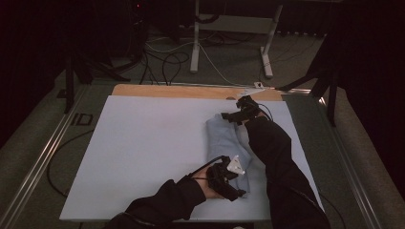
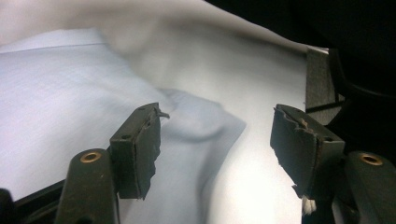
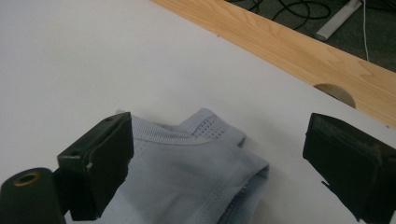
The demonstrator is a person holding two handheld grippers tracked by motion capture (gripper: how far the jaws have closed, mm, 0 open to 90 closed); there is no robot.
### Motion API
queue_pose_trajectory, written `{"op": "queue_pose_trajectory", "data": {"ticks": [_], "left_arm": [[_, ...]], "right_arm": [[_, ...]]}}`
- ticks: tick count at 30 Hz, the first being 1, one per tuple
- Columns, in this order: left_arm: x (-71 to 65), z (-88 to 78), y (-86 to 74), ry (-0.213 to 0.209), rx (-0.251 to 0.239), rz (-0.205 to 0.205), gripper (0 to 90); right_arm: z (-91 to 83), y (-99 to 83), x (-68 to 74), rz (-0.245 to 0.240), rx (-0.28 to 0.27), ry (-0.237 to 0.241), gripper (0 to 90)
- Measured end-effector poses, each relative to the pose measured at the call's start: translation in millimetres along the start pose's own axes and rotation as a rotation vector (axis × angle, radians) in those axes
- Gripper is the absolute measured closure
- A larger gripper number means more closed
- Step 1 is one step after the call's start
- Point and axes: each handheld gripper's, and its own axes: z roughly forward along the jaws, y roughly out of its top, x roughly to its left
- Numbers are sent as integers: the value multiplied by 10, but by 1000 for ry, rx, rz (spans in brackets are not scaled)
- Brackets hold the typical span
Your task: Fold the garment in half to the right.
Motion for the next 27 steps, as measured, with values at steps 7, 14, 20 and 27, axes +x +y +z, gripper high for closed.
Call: {"op": "queue_pose_trajectory", "data": {"ticks": [7,14,20,27], "left_arm": [[73,-118,-61,-41,-20,-14,208],[109,-156,-91,-48,-29,-12,92],[157,-216,-164,-46,-31,-2,5],[266,-372,-266,-34,-34,15,3]], "right_arm": [[-23,7,26,-8,1,6,87],[-19,-13,69,-4,-5,24,87],[-36,-47,106,1,-18,23,87],[-111,-55,194,-6,-29,39,87]]}}
